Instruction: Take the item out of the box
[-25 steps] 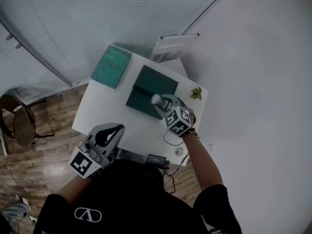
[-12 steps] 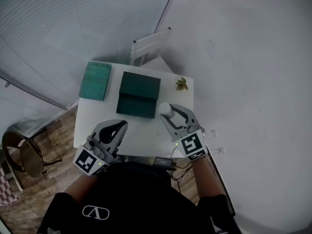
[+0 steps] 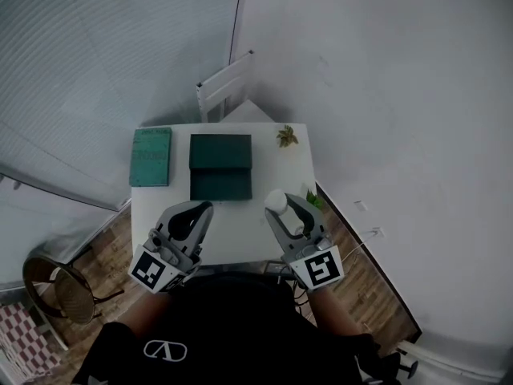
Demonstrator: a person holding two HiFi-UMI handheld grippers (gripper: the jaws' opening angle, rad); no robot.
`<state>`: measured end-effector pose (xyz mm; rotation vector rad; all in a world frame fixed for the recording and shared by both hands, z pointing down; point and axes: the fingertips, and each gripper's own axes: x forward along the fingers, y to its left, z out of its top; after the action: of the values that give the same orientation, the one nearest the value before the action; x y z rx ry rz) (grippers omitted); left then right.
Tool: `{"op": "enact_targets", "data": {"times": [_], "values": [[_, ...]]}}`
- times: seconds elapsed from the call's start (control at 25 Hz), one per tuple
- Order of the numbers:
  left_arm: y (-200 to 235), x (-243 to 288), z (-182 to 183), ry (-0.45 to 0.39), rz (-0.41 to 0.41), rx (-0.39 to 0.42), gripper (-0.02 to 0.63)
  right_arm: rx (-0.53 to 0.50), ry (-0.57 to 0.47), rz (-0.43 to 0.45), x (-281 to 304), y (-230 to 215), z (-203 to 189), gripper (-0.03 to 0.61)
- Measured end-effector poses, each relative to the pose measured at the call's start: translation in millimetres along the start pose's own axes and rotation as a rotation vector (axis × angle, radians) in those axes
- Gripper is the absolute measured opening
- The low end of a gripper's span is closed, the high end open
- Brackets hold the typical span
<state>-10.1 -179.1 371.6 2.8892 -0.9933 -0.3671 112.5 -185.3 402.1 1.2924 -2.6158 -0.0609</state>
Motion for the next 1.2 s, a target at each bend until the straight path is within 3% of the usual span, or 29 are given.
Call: {"op": "enact_targets", "data": {"times": [0.2,0.52,1.2], "values": [[-6,4,2,0.0,-0.009,0.008,0.005,0.067,-0.115,-0.073,-16,-7,7,0.17],[-16,0,6,-0.01,-0.011,0.025,0.005,0.11,-0.276,-0.105,-32,4,17,0.17],[-11,-20,1,-0.003,0.06,0.035,0.005,0.151,-0.27,-0.035,-15,10,10,0.169]]}}
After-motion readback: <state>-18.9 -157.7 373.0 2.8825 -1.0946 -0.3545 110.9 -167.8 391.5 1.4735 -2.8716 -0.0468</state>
